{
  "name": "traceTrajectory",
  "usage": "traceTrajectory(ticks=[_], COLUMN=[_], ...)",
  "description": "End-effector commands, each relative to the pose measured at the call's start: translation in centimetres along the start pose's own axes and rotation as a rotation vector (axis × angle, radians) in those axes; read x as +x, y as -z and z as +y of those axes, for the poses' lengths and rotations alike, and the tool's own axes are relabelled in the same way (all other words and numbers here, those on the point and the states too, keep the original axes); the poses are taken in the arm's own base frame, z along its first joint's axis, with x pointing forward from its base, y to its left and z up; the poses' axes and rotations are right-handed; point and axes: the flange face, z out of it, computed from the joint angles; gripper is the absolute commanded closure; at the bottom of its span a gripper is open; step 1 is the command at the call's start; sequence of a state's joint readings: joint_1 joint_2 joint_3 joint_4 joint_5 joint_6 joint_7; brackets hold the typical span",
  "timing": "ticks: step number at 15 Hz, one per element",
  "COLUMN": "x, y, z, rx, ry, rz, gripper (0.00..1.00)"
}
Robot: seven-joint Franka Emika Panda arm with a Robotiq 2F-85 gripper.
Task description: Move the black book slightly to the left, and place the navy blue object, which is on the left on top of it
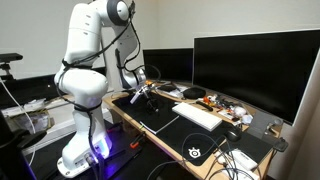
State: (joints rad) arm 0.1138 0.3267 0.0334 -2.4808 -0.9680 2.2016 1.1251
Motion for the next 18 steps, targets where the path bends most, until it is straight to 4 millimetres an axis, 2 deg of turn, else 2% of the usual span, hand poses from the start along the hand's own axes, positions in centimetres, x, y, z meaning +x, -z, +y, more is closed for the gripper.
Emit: traceTrajectory(ticks=[1,2,7,12,14,18], x=[-1.5,-1.9,-3.5,-5.8,-6.8,-8.1], y=[2.0,2.7,5.6,9.5,11.4,15.4], z=[1.2,1.9,6.5,11.3,12.2,11.8], rx=[-0.012,-0.021,-0.025,-0.034,-0.019,0.071], ry=[0.008,0.002,-0.052,-0.115,-0.109,-0.059], rz=[0.046,0.061,0.134,0.221,0.248,0.264], gripper=[0.98,0.94,0.94,0.94,0.94,0.94])
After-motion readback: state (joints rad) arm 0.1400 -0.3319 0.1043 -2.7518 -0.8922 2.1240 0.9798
